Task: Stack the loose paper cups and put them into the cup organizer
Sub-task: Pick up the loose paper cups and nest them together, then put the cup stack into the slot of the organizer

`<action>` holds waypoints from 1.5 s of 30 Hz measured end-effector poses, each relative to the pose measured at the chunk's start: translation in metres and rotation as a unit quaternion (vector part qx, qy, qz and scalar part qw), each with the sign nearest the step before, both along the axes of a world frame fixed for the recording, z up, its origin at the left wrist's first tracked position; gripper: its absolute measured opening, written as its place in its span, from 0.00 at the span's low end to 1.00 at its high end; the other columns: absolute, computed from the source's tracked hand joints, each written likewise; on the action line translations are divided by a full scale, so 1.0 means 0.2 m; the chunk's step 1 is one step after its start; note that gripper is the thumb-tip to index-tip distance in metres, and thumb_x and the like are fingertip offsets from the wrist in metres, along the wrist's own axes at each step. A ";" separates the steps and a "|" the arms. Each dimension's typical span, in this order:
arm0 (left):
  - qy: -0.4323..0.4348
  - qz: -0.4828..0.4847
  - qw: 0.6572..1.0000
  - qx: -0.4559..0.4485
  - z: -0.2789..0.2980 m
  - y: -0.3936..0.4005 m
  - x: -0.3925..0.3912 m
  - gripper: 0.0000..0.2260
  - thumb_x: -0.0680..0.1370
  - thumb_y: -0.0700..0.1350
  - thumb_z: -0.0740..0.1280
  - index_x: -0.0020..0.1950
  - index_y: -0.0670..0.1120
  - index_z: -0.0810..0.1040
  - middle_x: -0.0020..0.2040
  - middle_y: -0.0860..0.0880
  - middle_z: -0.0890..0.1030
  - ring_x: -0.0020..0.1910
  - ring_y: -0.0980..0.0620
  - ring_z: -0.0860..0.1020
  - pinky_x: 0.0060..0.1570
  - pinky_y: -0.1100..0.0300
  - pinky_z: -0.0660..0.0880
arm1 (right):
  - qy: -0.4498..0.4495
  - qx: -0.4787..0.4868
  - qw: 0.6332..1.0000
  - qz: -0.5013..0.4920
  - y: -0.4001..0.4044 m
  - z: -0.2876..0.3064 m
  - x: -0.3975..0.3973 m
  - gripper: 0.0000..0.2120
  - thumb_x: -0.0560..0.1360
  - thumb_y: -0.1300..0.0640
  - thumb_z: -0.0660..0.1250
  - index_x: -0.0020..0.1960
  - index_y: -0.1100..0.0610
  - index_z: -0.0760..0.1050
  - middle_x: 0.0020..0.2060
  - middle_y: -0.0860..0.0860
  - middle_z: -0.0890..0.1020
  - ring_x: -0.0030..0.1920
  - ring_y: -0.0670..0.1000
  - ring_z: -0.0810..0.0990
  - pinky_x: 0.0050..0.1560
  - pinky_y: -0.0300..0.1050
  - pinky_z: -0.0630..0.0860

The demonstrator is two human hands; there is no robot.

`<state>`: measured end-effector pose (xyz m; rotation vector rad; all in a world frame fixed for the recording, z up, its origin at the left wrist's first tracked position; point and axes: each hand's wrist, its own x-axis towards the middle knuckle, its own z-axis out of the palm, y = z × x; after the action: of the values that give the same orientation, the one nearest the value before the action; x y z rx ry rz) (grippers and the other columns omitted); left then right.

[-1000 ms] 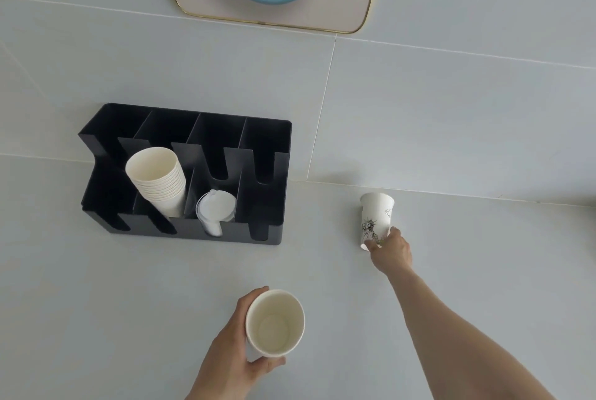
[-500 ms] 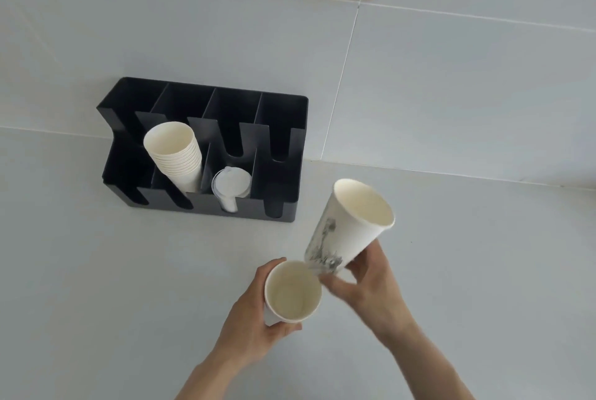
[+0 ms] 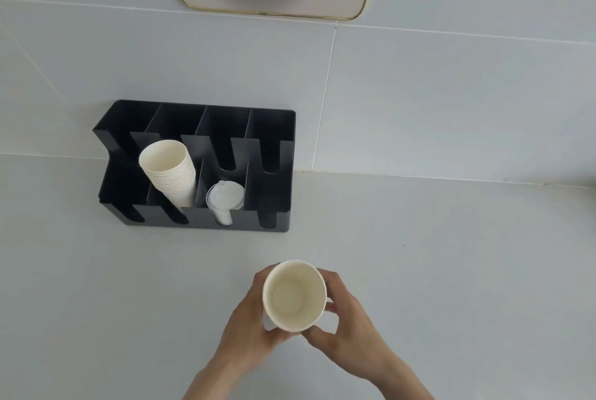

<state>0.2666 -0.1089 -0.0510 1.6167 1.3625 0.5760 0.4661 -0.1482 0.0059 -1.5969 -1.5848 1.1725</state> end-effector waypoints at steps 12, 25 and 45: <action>-0.016 -0.020 0.990 -0.136 0.19 0.01 -0.17 0.43 0.67 0.57 0.82 0.77 0.57 0.64 0.72 0.59 0.73 0.71 0.63 0.72 0.71 0.57 0.70 | 0.130 -0.182 0.965 -0.136 0.04 0.06 0.11 0.23 0.77 0.50 0.71 0.71 0.48 0.76 0.64 0.39 0.83 0.60 0.40 0.84 0.67 0.48 0.78; -0.062 0.106 0.951 -0.284 0.38 0.12 -0.10 0.12 0.81 0.45 0.66 0.47 0.44 0.89 0.47 0.43 0.88 0.46 0.46 0.88 0.47 0.57 0.85 | 0.090 -0.274 0.951 -0.113 0.12 0.09 0.03 0.13 0.76 0.58 0.68 0.40 0.68 0.78 0.38 0.54 0.74 0.39 0.47 0.79 0.46 0.40 0.79; -0.179 0.172 0.961 -0.119 1.04 0.70 -0.59 0.13 0.79 0.53 0.70 0.49 0.46 0.89 0.45 0.45 0.89 0.44 0.47 0.88 0.44 0.59 0.85 | 0.108 -0.059 0.988 -0.097 0.76 0.80 -0.46 0.11 0.79 0.51 0.71 0.41 0.47 0.90 0.41 0.51 0.90 0.45 0.48 0.89 0.45 0.37 0.86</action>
<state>0.1495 0.0310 0.1566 1.0288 1.3823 0.8309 0.3746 0.0033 0.1649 -1.5970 -1.2160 1.3026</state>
